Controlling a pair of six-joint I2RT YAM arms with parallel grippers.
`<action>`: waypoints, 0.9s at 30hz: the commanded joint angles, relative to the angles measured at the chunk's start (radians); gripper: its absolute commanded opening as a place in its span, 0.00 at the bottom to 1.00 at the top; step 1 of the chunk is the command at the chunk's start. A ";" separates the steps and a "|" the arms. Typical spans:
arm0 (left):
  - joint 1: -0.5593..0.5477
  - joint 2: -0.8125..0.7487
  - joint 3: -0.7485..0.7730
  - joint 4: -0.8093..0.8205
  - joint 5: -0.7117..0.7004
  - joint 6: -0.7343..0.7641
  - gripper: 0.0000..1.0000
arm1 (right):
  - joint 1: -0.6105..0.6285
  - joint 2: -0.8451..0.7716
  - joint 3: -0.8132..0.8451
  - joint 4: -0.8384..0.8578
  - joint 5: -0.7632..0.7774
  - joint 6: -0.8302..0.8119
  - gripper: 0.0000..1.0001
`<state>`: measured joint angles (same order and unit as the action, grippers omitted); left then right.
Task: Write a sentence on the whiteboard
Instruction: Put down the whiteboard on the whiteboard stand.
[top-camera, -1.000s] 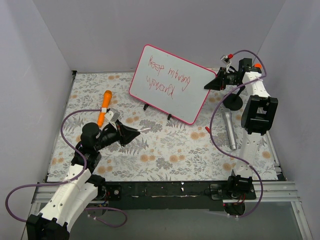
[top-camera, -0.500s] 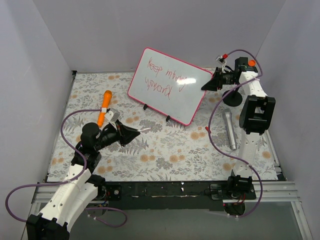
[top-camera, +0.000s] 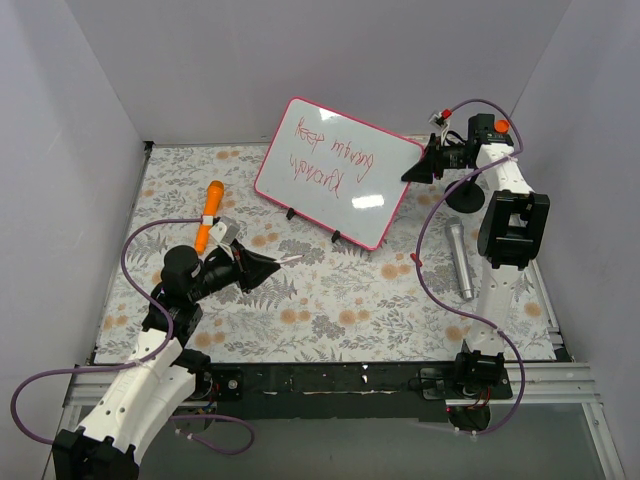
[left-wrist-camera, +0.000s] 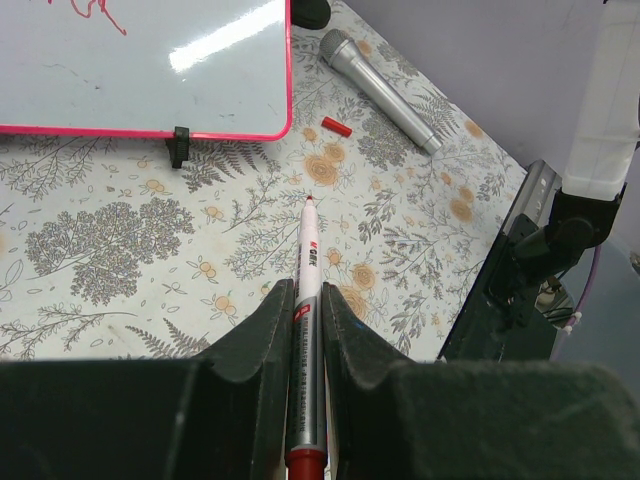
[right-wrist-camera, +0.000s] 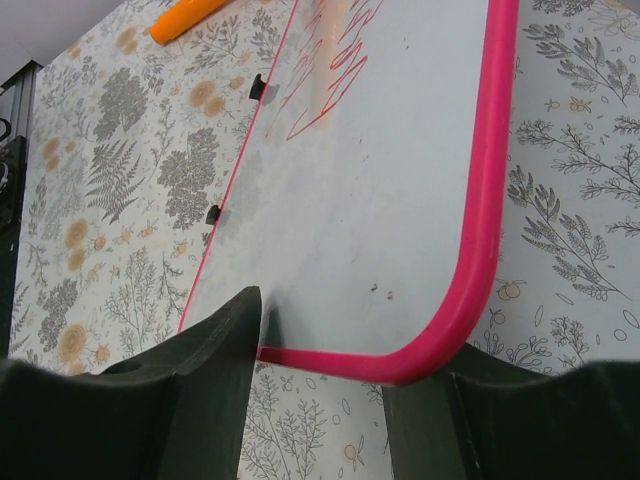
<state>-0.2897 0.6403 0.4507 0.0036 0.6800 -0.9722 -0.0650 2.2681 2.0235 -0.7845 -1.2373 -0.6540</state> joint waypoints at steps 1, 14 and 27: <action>0.004 -0.017 0.006 0.003 0.000 0.009 0.00 | -0.002 -0.071 -0.017 0.025 0.002 -0.018 0.56; 0.004 -0.018 0.006 0.003 0.000 0.009 0.00 | -0.013 -0.084 -0.075 0.022 0.003 -0.052 0.70; 0.006 -0.031 0.006 0.003 -0.005 0.006 0.00 | -0.027 -0.117 -0.114 0.001 -0.008 -0.094 0.85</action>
<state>-0.2897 0.6235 0.4507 0.0036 0.6800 -0.9726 -0.0784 2.2181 1.9190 -0.7769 -1.2266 -0.7143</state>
